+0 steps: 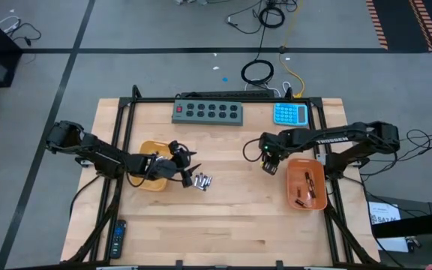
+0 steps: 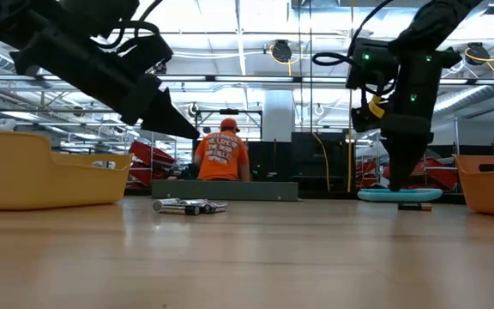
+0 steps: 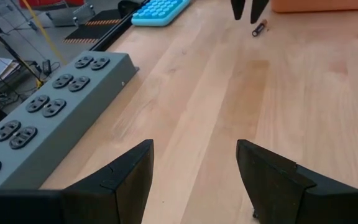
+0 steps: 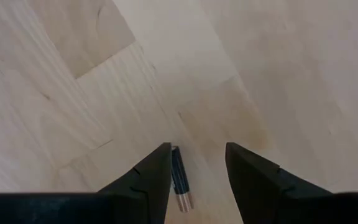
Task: Sort batteries
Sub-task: Put the black battery into the orange bin
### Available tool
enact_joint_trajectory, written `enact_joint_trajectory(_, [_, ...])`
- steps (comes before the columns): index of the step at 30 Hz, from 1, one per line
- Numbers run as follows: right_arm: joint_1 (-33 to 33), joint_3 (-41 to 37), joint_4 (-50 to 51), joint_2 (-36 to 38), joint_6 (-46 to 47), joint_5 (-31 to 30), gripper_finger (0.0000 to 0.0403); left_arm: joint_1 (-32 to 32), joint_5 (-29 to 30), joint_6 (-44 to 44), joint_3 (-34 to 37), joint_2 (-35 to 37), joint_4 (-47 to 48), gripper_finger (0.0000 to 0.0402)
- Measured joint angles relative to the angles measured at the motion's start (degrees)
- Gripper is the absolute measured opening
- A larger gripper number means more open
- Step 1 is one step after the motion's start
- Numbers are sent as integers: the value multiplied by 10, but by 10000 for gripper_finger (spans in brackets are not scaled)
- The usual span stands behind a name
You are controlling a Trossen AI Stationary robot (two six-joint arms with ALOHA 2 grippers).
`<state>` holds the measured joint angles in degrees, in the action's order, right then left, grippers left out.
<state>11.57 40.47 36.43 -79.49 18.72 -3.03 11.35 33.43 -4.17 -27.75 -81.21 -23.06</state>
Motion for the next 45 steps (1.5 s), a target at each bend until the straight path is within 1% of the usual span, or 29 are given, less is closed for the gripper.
enact_joint_trajectory(3, [0, 0, -2, -15, -5, 0, 144, -4, -3, 0, 0, 0, -4, 239])
enact_joint_trajectory(12, [0, 4, -25, -100, -21, 19, 144, -5, -4, 1, 0, 0, -4, 239])
enact_joint_trajectory(15, [0, 4, -27, -102, -20, 15, 144, -5, -5, 1, 0, 0, -2, 239])
enact_joint_trajectory(19, [0, 8, -26, -87, -18, 16, 144, -5, -5, 1, 0, 0, -1, 239])
enact_joint_trajectory(22, [-12, 35, 42, -75, -10, 15, 144, -5, -5, 1, 0, 0, 1, 239])
enact_joint_trajectory(26, [-40, 92, 131, -64, -16, 1, 145, -5, -5, 0, 0, 0, 1, 239])
enact_joint_trajectory(30, [-51, 127, 191, -73, -12, 1, 153, -5, -5, 1, 0, 0, 1, 239])
enact_joint_trajectory(33, [-52, 126, 225, -95, -8, 1, 157, -5, -5, 1, 0, 0, 1, 239])
enact_joint_trajectory(42, [-57, 125, 226, -194, -44, 4, 157, -5, -5, 1, 0, 0, 1, 239])
enact_joint_trajectory(45, [-53, 128, 231, -216, -61, 12, 157, -5, -5, 1, 0, 0, 1, 239])
